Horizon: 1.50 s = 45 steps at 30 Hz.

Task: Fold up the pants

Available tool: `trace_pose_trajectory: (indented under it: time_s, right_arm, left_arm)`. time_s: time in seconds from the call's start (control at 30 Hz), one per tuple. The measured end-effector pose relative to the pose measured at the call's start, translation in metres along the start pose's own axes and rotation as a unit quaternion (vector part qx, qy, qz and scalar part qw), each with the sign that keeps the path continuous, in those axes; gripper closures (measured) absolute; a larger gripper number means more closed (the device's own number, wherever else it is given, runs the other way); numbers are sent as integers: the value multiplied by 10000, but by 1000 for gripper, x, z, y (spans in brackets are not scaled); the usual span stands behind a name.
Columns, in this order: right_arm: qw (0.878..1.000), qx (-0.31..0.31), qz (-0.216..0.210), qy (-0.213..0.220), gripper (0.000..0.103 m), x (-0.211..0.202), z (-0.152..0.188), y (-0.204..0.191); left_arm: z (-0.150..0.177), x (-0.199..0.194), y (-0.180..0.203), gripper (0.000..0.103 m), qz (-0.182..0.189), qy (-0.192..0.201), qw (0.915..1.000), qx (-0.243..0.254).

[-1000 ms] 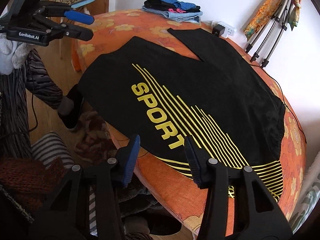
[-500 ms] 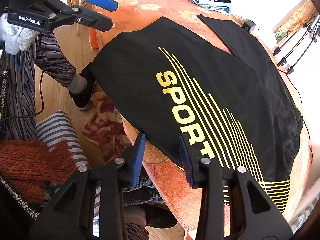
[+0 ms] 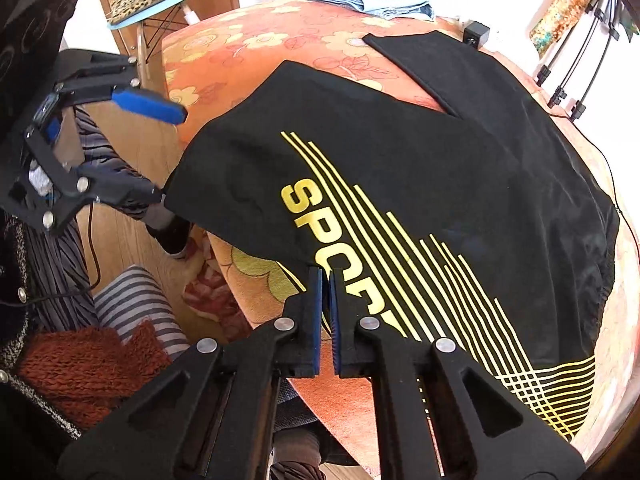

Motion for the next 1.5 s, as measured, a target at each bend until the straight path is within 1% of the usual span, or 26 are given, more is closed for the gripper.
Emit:
trace_pose_trajectory:
  time_s: [0.13,0.27,0.4,0.57,0.63,0.7,0.77,0.8,0.83,0.87,0.9,0.93,0.97,1.0,1.03,1.07,1.23,1.33,1.37,1.4,1.43,1.47,1.5]
  right_arm:
    - [9999,141,-38,77,99,-2,-6,8]
    - [9995,277,-111,118,99,-2,-11,18]
    - [9988,462,-78,153,99,1,-17,32]
    - [9968,789,-2,126,99,10,-25,54]
    - [9955,945,45,104,99,15,-27,65]
    - [9949,988,78,182,99,15,-28,71]
    - [9949,953,-29,319,99,9,-26,73]
    - [9949,936,-140,354,99,5,-25,72]
    - [9949,883,-276,401,99,0,-24,69]
    - [9951,783,-377,464,98,-5,-23,66]
    - [9957,631,-457,503,95,-10,-21,59]
    - [9964,443,-474,552,85,-15,-19,52]
    - [9970,270,-442,575,68,-19,-18,45]
    - [9974,112,-403,580,60,-20,-17,38]
    - [9976,-25,-393,563,53,-21,-17,32]
    - [9979,-124,-392,507,53,-19,-19,27]
    - [9973,-598,-315,284,53,2,-25,3]
    - [9961,-838,-68,250,53,14,-32,-10]
    - [9958,-877,-3,254,56,17,-35,-12]
    - [9958,-880,19,243,62,20,-39,-13]
    - [9962,-843,-21,229,84,22,-42,-13]
    - [9967,-768,-62,259,92,22,-45,-11]
    - [9972,-666,-98,320,92,21,-48,-7]
  left_arm:
    - [-5,11,13,47,-3,-78,9997,233]
    - [-12,26,19,47,-248,-153,9986,451]
    - [-15,38,13,47,-225,-272,9985,420]
    - [-17,38,1,47,-156,-303,9992,203]
    - [-18,38,-1,47,-164,-302,9992,226]
    - [-18,41,-2,47,-166,-379,9986,325]
    - [-19,43,-3,48,-90,-409,9986,337]
    - [-20,43,-5,52,-66,-422,9986,318]
    - [-21,43,-7,54,-85,-423,9986,306]
    - [-21,42,-9,54,-112,-401,9987,292]
    - [-22,42,-12,54,-137,-390,9988,267]
    - [-23,42,-15,54,-150,-388,9988,242]
    - [-24,42,-18,54,-179,-387,9988,222]
    - [-25,43,-21,54,-210,-379,9989,198]
    - [-26,43,-25,54,-229,-370,9989,166]
    - [-27,42,-28,54,-234,-358,9990,134]
    - [-31,38,-40,54,-220,-303,9993,21]
    - [-33,34,-48,54,-182,-274,9995,-40]
    - [-34,32,-50,54,-166,-257,9995,-66]
    - [-34,30,-52,54,-135,-231,9996,-85]
    - [-33,27,-54,54,-121,-215,9997,-93]
    - [-31,25,-54,54,-122,-203,9997,-86]
    - [-29,21,-53,53,-101,-182,9998,-55]
Point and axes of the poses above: each gripper's, at about its wrist camera, not at the fingertips, and x roughly the way its jaws point, y to its right, z to its underside, the point moved 3 cm from there along x, roughly the way its jaws point, and after that the axes turned 11 degrees about -y, right-handed, at the moved point
